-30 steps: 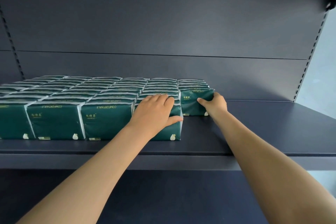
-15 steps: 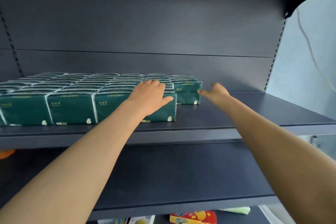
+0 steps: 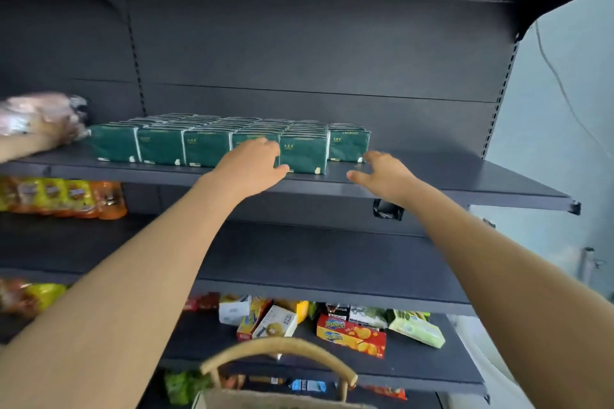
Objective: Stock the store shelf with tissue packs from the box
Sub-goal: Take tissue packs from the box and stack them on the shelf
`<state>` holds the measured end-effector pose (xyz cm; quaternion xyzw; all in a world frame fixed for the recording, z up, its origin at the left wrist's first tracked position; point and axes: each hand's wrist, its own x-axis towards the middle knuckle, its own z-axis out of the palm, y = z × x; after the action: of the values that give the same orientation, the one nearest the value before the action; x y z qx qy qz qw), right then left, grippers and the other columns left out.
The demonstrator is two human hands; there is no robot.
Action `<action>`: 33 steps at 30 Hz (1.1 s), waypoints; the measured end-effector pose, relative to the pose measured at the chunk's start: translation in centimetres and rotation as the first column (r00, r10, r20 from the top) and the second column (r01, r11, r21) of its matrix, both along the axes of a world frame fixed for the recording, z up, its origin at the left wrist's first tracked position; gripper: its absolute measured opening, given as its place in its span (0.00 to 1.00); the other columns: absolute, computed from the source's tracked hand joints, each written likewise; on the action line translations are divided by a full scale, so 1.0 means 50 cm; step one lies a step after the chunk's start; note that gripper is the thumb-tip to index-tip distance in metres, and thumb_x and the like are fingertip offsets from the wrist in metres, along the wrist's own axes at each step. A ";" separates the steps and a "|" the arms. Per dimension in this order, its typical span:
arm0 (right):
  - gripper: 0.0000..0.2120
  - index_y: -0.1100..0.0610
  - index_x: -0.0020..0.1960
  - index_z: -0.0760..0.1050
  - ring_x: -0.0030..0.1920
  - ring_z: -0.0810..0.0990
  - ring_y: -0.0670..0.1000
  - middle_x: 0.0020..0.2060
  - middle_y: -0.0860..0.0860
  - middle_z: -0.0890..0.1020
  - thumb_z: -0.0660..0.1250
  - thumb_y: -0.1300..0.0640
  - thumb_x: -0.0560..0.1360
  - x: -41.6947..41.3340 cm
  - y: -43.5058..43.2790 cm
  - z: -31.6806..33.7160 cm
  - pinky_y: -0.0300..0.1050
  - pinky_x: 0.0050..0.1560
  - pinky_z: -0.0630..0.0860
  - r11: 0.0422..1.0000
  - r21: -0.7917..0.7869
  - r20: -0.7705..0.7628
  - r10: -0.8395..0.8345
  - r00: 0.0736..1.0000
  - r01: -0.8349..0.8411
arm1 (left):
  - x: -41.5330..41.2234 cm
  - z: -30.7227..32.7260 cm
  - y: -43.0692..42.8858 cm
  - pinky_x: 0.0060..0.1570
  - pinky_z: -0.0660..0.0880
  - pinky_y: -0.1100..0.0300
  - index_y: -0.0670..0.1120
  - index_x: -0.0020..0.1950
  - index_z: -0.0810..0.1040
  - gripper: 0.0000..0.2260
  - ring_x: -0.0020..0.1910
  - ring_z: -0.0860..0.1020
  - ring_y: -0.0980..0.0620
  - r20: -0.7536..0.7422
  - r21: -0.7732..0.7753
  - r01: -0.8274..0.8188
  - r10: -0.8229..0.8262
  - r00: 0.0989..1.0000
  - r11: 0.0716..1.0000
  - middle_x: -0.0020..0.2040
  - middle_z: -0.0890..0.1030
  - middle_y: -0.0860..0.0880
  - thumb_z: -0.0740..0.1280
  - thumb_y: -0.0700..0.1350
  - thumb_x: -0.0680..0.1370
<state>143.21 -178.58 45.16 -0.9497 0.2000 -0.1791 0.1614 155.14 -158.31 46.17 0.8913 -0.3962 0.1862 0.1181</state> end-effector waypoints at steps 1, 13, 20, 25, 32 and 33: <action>0.28 0.63 0.71 0.62 0.66 0.68 0.59 0.67 0.60 0.69 0.61 0.46 0.78 -0.022 0.020 -0.011 0.50 0.63 0.67 1.000 -0.030 -0.024 0.009 1.000 -0.010 | -0.025 -0.014 0.020 0.56 0.72 0.50 0.42 0.64 0.72 0.18 0.59 0.73 0.46 -0.010 0.017 -0.014 0.014 1.000 1.000 0.61 0.74 0.45 0.58 0.53 0.80; 0.28 0.61 0.71 0.62 0.68 0.66 0.60 0.68 0.59 0.69 0.60 0.45 0.79 -0.154 0.198 -0.245 0.52 0.65 0.66 0.995 -0.006 -0.274 0.090 0.957 -0.095 | -0.196 -0.276 0.201 0.55 0.73 0.49 0.43 0.65 0.72 0.18 0.59 0.73 0.46 -0.243 0.147 -0.093 0.127 0.962 0.985 0.61 0.73 0.46 0.58 0.53 0.80; 0.26 0.62 0.69 0.65 0.63 0.71 0.59 0.64 0.60 0.73 0.59 0.45 0.79 -0.118 0.268 -0.448 0.50 0.60 0.70 0.994 0.061 -0.482 0.112 0.869 -0.094 | -0.169 -0.486 0.255 0.52 0.74 0.48 0.42 0.61 0.73 0.16 0.55 0.74 0.45 -0.357 0.280 -0.003 0.107 0.928 0.960 0.57 0.75 0.45 0.57 0.51 0.80; 0.27 0.61 0.73 0.61 0.66 0.70 0.57 0.66 0.58 0.71 0.57 0.46 0.80 -0.066 0.317 -0.606 0.49 0.64 0.69 0.987 0.163 -0.668 0.116 0.735 -0.007 | -0.112 -0.643 0.285 0.53 0.74 0.51 0.42 0.62 0.72 0.17 0.58 0.74 0.46 -0.478 0.373 0.092 0.106 0.872 0.923 0.61 0.74 0.45 0.57 0.52 0.81; 0.24 0.60 0.73 0.60 0.70 0.64 0.58 0.71 0.58 0.66 0.55 0.50 0.81 -0.043 0.361 -0.817 0.49 0.70 0.61 0.964 0.241 -0.791 0.128 0.598 0.112 | -0.050 -0.843 0.327 0.50 0.72 0.54 0.40 0.60 0.73 0.16 0.56 0.75 0.46 -0.590 0.440 0.115 0.190 0.784 0.890 0.58 0.76 0.44 0.56 0.50 0.81; 0.25 0.60 0.73 0.61 0.70 0.64 0.58 0.70 0.58 0.67 0.56 0.48 0.80 -0.041 0.362 -0.849 0.50 0.68 0.64 0.953 0.259 -0.802 0.121 0.585 0.157 | -0.047 -0.872 0.332 0.51 0.72 0.54 0.40 0.58 0.74 0.15 0.55 0.75 0.45 -0.616 0.437 0.099 0.217 0.758 0.894 0.57 0.76 0.43 0.56 0.49 0.81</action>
<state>141.17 -160.46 2.73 -0.8877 0.2860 0.3042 0.1939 152.77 -141.73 2.57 0.9147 -0.3330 -0.2261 0.0357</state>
